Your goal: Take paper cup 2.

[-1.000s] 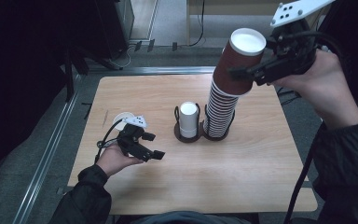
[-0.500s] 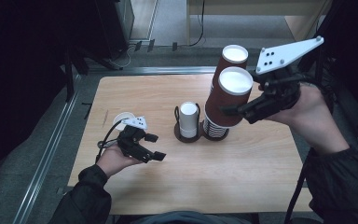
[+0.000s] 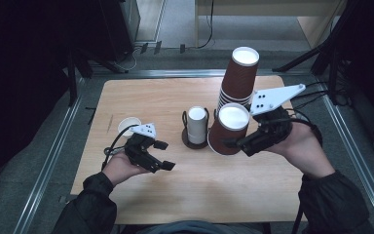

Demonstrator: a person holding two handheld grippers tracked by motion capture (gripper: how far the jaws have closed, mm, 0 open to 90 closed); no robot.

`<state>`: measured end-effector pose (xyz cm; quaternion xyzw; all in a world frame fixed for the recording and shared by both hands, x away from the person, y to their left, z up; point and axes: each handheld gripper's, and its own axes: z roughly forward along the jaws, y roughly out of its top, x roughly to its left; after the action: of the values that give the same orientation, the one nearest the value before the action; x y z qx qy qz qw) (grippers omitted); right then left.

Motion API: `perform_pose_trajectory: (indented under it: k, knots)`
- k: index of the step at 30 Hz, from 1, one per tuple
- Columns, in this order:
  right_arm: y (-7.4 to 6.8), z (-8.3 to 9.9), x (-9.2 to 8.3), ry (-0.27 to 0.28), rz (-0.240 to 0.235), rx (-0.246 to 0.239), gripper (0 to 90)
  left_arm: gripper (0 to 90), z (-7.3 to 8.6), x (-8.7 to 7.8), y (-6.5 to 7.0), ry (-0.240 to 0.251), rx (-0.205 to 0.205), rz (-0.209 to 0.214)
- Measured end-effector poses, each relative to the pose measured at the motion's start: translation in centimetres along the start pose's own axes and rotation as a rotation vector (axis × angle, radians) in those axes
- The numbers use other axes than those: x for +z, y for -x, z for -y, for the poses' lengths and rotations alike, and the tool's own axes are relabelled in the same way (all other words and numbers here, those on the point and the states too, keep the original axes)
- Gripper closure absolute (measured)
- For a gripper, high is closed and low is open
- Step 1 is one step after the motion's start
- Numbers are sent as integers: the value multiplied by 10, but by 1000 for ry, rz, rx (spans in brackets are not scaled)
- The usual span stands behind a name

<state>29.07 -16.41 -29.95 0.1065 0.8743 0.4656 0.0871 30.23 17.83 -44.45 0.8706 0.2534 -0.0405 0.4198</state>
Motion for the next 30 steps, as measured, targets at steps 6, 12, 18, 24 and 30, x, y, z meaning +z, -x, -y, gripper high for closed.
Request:
perform_pose_trajectory:
  k: [6,12,18,24,30]
  knots:
    - [-1,20,23,-15,-24,16,177,132,-1,2,3,0,23,-5]
    - [1,38,44,-33,-49,39,177,132,-2,3,4,3,39,-7]
    - [6,61,67,-37,-79,52,177,133,-2,6,4,-2,39,5]
    - [10,78,87,-42,-101,77,178,133,-2,11,2,-5,47,4]
    - [12,83,104,-23,-134,82,177,138,-4,15,-1,-1,53,16]
